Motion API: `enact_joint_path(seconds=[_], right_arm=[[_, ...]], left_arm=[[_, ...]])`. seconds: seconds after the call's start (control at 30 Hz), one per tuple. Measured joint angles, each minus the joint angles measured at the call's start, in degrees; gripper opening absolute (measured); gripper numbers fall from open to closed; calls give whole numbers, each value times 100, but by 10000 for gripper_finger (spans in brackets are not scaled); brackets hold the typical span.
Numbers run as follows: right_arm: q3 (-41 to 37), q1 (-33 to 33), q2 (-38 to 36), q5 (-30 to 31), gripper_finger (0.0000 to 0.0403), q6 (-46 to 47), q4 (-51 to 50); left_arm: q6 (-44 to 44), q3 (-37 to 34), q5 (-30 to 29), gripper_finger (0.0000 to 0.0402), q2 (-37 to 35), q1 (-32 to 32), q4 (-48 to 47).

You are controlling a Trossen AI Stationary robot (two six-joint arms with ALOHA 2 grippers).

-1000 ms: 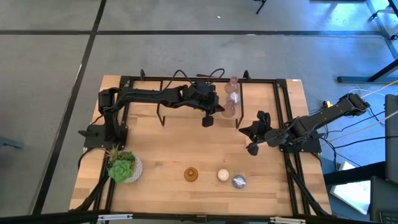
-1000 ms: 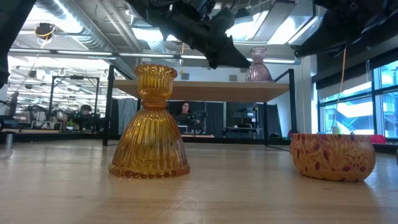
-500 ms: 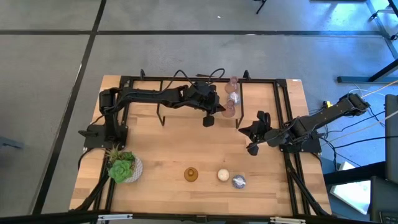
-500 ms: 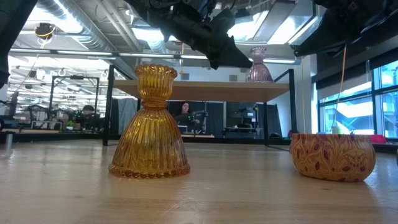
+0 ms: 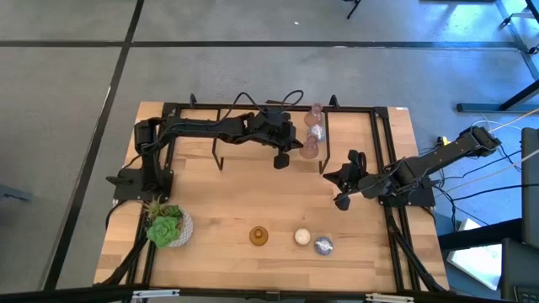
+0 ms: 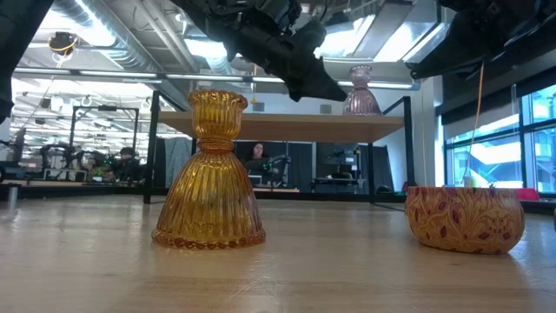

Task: Pick & Place candle stick holders
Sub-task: Adjust the pink glass candle holder on the shelf

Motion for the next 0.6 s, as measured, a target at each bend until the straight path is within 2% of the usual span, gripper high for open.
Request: enact_joint_path(seconds=[0.6], right_arm=[[0,-2,0,4,3,-2,0]], left_arm=[[4,0,290,2,0,-14,133]])
